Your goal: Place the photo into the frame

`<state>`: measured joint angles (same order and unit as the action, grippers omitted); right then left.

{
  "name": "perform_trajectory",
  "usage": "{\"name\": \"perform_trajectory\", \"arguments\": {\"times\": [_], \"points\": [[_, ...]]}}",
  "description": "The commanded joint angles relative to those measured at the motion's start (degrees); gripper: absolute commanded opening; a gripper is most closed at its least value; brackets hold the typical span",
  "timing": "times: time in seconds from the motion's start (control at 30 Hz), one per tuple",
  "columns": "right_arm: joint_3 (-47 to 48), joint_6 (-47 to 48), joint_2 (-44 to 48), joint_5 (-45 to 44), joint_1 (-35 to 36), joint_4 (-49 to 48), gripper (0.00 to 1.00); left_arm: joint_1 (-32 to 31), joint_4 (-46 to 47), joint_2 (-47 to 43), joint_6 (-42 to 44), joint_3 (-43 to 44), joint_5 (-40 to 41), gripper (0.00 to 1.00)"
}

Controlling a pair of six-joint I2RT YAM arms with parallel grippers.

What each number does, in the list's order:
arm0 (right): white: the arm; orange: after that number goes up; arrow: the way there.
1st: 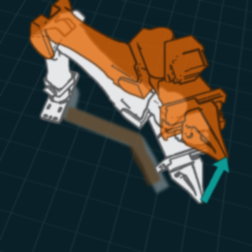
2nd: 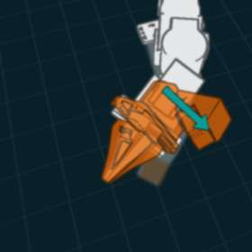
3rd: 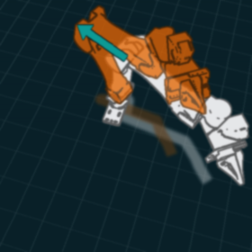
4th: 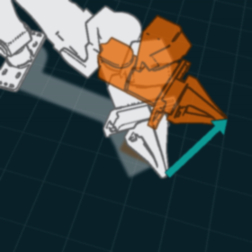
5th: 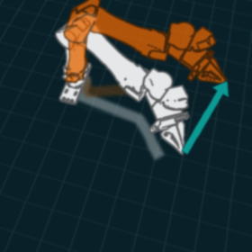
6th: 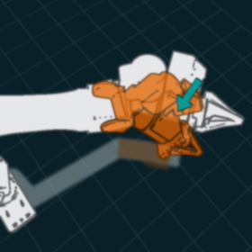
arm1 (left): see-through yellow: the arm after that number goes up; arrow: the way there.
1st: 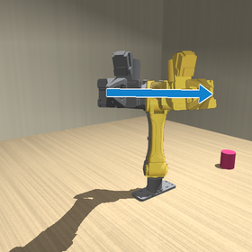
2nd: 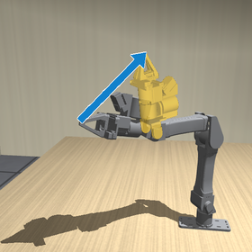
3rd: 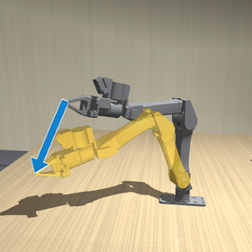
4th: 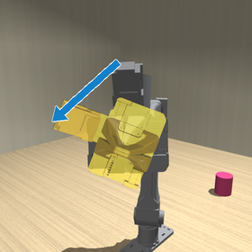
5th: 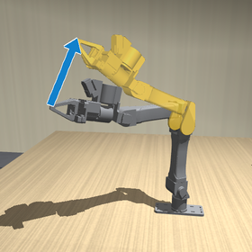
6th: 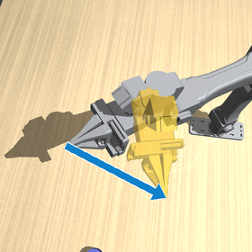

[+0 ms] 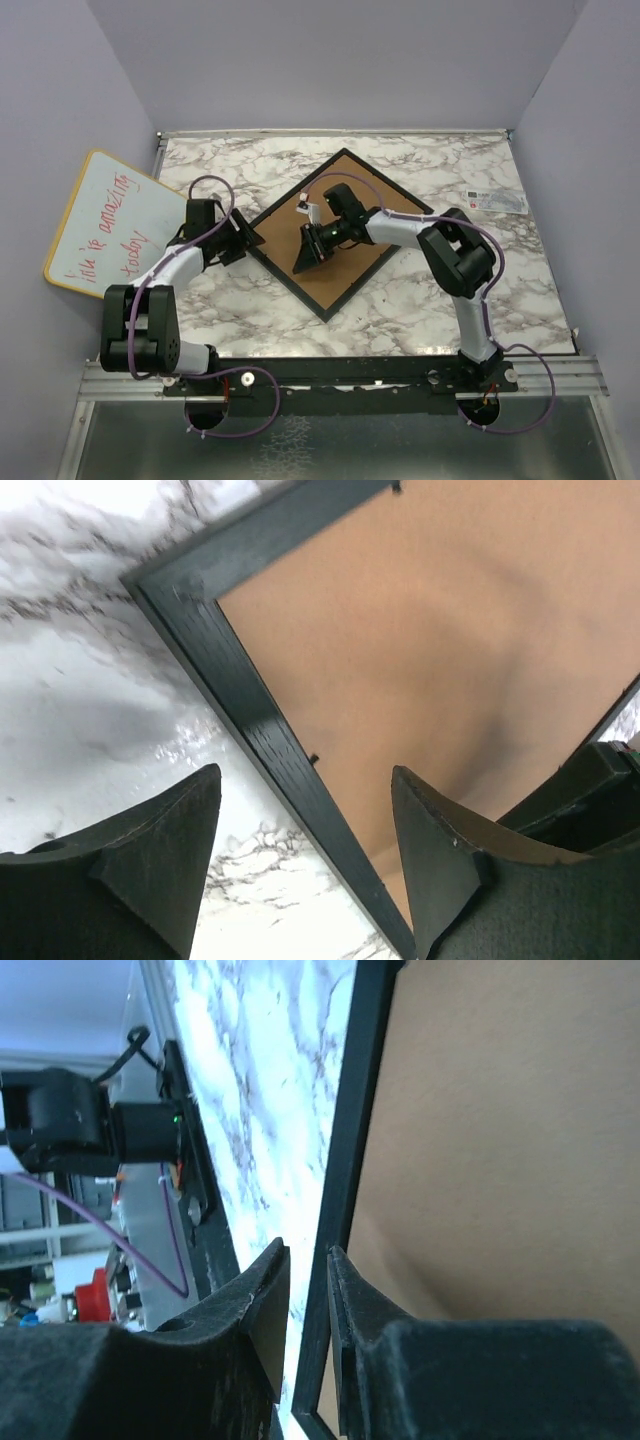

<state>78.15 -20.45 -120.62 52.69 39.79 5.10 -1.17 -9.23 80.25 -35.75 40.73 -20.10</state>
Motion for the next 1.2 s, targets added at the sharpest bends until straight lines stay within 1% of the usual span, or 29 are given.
{"name": "perform_trajectory", "arguments": {"times": [0.0,0.07,0.27,0.33,0.4,0.47,0.53,0.57,0.83,1.0,1.1,1.17], "points": [[-2.2,2.9,2.4,6.2,1.7,-1.4,0.27,-2.3,0.5,-2.4,-0.6,-4.1,-2.5,0.70],[-3.0,2.6,2.4,5.9,2.3,-1.5,0.26,-3.6,0.4,-2.8,-2.0,-5.7,-1.2,0.69],[-3.0,2.0,1.3,4.0,3.1,-1.5,0.17,-8.7,0.8,-1.3,-4.5,-7.1,1.9,0.66],[-2.6,1.4,0.8,2.5,3.2,-1.4,0.15,-9.9,0.8,-0.2,-5.0,-6.8,3.0,0.62],[-2.1,1.1,0.3,0.6,3.2,-0.7,0.12,-10.7,0.8,0.7,-5.4,-6.7,4.1,0.56],[-1.2,1.2,-0.7,-2.7,3.1,1.7,0.09,-10.9,0.2,1.0,-5.7,-6.9,5.8,0.42],[-0.5,2.2,-1.3,-4.6,3.2,3.9,0.08,-11.3,-0.9,0.4,-5.2,-7.1,7.9,0.33],[-0.5,2.5,-1.4,-5.0,3.2,4.2,0.08,-11.3,-1.5,0.4,-4.8,-7.2,8.6,0.30],[-0.8,2.6,-2.0,-5.2,3.2,4.3,0.07,-11.3,-2.8,1.0,-4.2,-8.2,10.4,0.26],[-3.8,0.1,1.0,-1.7,3.2,-3.4,0.04,-11.3,-2.9,1.5,-3.7,-8.2,10.5,0.25],[-4.8,-1.0,2.3,-2.4,3.2,-5.4,0.01,-11.3,-2.7,1.8,-3.7,-8.3,10.4,0.25],[-5.3,-1.4,2.8,-2.7,3.1,-6.7,0.01,-11.3,-2.7,1.8,-3.6,-8.2,10.5,0.25]]}}
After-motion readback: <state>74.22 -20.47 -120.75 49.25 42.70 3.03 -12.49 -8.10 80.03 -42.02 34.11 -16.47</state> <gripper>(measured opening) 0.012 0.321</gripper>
